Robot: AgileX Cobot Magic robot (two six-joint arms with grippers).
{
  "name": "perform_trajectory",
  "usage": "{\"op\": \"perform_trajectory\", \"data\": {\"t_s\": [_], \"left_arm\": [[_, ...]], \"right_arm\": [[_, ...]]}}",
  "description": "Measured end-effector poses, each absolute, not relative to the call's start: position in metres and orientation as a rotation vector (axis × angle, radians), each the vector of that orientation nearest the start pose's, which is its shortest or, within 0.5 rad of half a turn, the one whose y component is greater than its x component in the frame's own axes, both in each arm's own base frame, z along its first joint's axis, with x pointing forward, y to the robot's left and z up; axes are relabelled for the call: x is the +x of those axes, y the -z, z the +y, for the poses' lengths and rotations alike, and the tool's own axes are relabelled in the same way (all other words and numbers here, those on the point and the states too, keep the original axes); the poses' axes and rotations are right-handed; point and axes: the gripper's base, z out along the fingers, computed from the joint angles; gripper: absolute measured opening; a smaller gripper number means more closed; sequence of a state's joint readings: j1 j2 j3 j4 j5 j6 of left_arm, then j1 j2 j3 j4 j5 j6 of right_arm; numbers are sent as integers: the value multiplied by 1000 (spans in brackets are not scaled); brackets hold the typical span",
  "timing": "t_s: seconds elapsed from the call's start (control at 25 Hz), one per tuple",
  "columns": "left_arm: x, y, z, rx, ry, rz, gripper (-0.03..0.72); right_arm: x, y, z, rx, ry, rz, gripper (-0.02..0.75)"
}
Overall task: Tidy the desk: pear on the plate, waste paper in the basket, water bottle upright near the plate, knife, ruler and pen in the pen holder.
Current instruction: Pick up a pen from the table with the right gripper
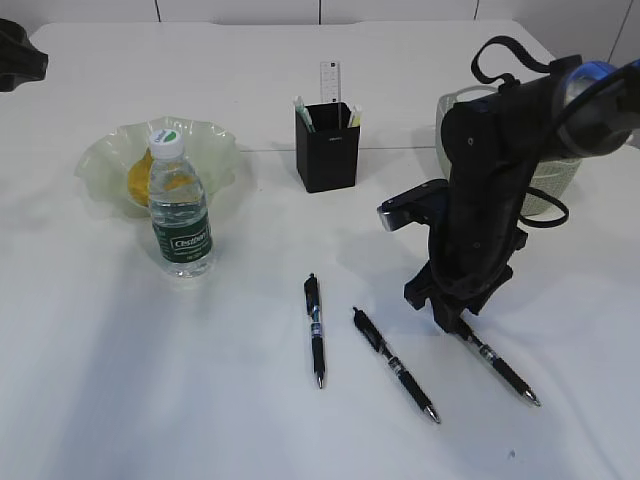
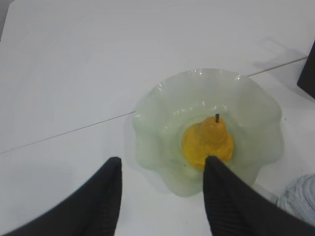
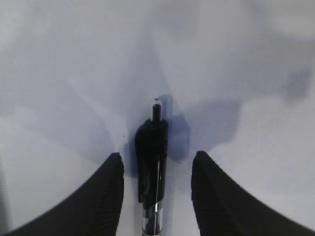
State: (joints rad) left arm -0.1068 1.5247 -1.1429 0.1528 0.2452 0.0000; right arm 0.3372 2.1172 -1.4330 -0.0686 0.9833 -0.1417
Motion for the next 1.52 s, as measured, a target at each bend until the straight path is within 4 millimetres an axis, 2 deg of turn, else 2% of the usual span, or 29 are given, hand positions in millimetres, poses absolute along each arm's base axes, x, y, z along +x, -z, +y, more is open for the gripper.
{"op": "perform_trajectory", "data": {"t_s": [0.68,1.52], "left_arm": [[348,-308,-34,246,-64,2094,377],[348,-308,-34,246,-64,2094,377]], "right_arm": [[378,-123,127,-806,88,3058,335],[375,-123,125,-829,119,3096,333]]}}
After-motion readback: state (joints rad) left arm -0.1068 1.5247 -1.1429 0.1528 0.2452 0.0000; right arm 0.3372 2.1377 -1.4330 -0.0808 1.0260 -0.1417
